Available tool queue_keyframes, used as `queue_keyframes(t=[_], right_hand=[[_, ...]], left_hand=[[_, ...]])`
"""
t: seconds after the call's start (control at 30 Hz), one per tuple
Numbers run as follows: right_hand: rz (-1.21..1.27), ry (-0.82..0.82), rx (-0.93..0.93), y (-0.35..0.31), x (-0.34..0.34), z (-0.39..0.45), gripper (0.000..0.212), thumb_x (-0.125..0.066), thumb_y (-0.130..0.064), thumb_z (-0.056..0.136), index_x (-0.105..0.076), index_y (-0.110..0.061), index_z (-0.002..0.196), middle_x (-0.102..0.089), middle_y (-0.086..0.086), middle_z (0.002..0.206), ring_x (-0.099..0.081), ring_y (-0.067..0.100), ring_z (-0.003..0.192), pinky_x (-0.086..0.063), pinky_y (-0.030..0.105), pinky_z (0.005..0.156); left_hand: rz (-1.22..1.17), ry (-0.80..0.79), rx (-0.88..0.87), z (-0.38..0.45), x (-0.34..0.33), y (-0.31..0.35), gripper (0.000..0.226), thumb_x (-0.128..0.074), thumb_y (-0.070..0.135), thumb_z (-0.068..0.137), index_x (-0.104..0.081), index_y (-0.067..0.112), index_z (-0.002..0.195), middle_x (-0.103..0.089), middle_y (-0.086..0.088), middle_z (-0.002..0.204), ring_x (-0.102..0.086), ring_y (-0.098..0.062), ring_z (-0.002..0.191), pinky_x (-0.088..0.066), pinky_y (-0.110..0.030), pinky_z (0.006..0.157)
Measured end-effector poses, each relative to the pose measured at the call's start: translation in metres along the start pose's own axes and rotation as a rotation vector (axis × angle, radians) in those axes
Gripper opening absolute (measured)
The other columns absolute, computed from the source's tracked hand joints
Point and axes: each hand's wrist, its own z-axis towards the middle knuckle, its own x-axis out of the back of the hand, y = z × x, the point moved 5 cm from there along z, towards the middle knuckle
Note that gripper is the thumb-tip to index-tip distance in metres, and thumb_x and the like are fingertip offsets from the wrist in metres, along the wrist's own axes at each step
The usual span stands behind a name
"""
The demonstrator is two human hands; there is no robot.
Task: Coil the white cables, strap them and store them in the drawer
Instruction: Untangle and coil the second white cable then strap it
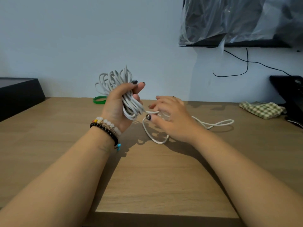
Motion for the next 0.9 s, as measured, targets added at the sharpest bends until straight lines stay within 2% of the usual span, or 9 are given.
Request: queue_keyframes(t=[0.07,0.13,0.2,0.33,0.47,0.6,0.73,0.8,0.9], right_hand=[[0.223,-0.021,-0.111,0.01,0.007,-0.002,0.02,-0.063,-0.029,0.091,-0.065,-0.019,0.073,-0.067,-0.002,0.078,-0.061,0.01,0.076,-0.045,0.028,0.076],[0.311,-0.023,-0.171,0.021,0.014,-0.004,0.029,-0.063,-0.027,0.09,-0.061,-0.018,0.063,-0.057,-0.004,0.056,-0.048,0.009,0.051,-0.038,0.026,0.056],[0.369,0.03,-0.217,0.032,0.025,-0.005,0.03,-0.062,-0.021,0.091,-0.062,-0.017,0.062,-0.044,-0.012,0.045,-0.034,0.004,0.045,-0.028,0.021,0.049],[0.392,0.091,-0.274,0.045,0.041,-0.004,0.022,-0.061,-0.016,0.093,-0.071,-0.013,0.073,-0.039,-0.01,0.045,-0.031,0.007,0.046,-0.025,0.02,0.047],[0.428,0.155,-0.256,0.039,0.033,-0.004,0.022,-0.064,-0.015,0.091,-0.072,-0.024,0.073,-0.048,-0.003,0.052,-0.038,0.011,0.052,-0.03,0.018,0.05],[0.521,0.211,-0.222,0.03,0.036,-0.003,0.021,-0.066,-0.012,0.09,-0.072,-0.022,0.073,-0.052,-0.013,0.047,-0.042,0.001,0.046,-0.035,0.012,0.05],[0.594,0.183,-0.183,0.021,0.031,-0.004,0.018,-0.065,-0.003,0.089,-0.074,-0.015,0.08,-0.067,-0.011,0.058,-0.06,0.0,0.054,-0.047,0.013,0.056],[0.565,0.227,-0.189,0.021,0.033,-0.005,0.017,-0.068,-0.003,0.087,-0.074,-0.016,0.079,-0.071,-0.008,0.064,-0.065,0.001,0.062,-0.054,0.018,0.061],[0.51,0.315,-0.152,0.021,0.041,-0.004,0.019,-0.073,-0.007,0.082,-0.074,-0.022,0.071,-0.071,-0.008,0.066,-0.064,0.002,0.065,-0.053,0.019,0.066]], left_hand=[[-0.049,0.013,-0.012,0.002,0.002,0.001,0.016,-0.063,0.023,0.082,-0.051,0.018,0.072,-0.056,0.007,0.058,-0.051,-0.003,0.043,-0.041,-0.014,0.047],[-0.078,0.084,-0.053,0.005,0.01,0.007,0.02,-0.063,0.026,0.084,-0.05,0.018,0.072,-0.05,0.008,0.055,-0.05,-0.003,0.043,-0.041,-0.014,0.046],[-0.128,0.188,-0.096,0.006,0.022,0.016,0.022,-0.063,0.024,0.088,-0.049,0.017,0.073,-0.049,0.007,0.056,-0.05,-0.004,0.044,-0.042,-0.014,0.045],[0.031,0.275,-0.143,0.005,0.034,0.027,0.018,-0.062,0.017,0.092,-0.053,0.016,0.077,-0.049,0.005,0.056,-0.049,-0.005,0.044,-0.043,-0.016,0.044],[0.34,0.09,0.024,0.002,0.018,0.002,0.009,-0.064,0.016,0.088,-0.058,0.016,0.08,-0.058,0.003,0.061,-0.053,-0.007,0.046,-0.046,-0.019,0.044],[0.399,-0.107,0.185,-0.004,-0.001,-0.023,0.024,-0.062,0.023,0.077,-0.068,0.007,0.094,-0.071,-0.001,0.074,-0.063,-0.005,0.059,-0.054,-0.019,0.052],[0.367,-0.258,0.308,-0.01,-0.007,-0.045,0.025,-0.061,0.016,0.087,-0.071,0.003,0.105,-0.071,-0.017,0.106,-0.068,-0.024,0.099,-0.057,-0.037,0.086],[0.299,-0.275,0.379,-0.014,-0.01,-0.052,0.027,-0.061,0.017,0.083,-0.07,0.0,0.103,-0.072,-0.02,0.102,-0.072,-0.025,0.092,-0.06,-0.035,0.077],[0.239,-0.344,0.412,-0.014,-0.011,-0.053,0.037,-0.084,0.021,0.064,-0.073,0.001,0.093,-0.074,-0.016,0.091,-0.073,-0.026,0.085,-0.06,-0.038,0.075]])
